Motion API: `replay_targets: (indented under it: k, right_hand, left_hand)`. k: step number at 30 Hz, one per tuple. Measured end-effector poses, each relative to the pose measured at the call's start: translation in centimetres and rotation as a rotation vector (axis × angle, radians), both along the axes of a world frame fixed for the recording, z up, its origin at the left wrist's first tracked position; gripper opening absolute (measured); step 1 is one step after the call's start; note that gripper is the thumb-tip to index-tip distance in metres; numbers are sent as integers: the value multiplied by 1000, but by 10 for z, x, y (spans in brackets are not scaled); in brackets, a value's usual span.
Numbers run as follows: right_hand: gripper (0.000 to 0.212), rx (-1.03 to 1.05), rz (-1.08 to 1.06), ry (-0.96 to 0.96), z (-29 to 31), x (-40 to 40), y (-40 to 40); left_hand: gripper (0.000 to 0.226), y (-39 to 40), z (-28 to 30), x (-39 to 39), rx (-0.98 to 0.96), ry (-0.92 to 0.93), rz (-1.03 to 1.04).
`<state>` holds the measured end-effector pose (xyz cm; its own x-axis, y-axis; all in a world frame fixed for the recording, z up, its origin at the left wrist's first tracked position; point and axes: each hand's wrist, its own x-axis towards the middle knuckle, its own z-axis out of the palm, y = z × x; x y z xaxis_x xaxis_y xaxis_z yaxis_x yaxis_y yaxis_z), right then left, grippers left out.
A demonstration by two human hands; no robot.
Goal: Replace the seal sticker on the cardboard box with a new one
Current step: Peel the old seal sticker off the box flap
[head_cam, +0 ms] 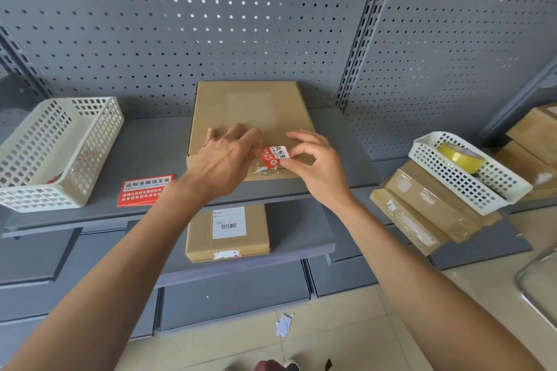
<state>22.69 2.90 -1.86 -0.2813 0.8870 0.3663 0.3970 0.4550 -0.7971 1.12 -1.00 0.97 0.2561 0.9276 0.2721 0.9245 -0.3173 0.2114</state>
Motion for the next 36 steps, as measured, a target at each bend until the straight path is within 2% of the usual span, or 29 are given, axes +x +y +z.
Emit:
replay_targets:
  k: [6, 14, 17, 29, 36]
  right_hand:
    - [24, -75, 49, -68, 8, 4, 0]
    - [29, -83, 70, -134, 12, 4, -2]
    - [30, -93, 83, -145, 12, 5, -2]
    - [8, -114, 124, -243, 13, 8, 2]
    - [24, -112, 156, -265, 14, 9, 3]
  left_hand:
    - [12, 1, -1, 0, 19, -36, 21]
    - [27, -3, 2, 1, -15, -42, 6]
    - [20, -3, 0, -1, -22, -42, 6]
    - [20, -7, 5, -1, -56, -103, -19]
    - [20, -8, 6, 0, -85, -147, -2]
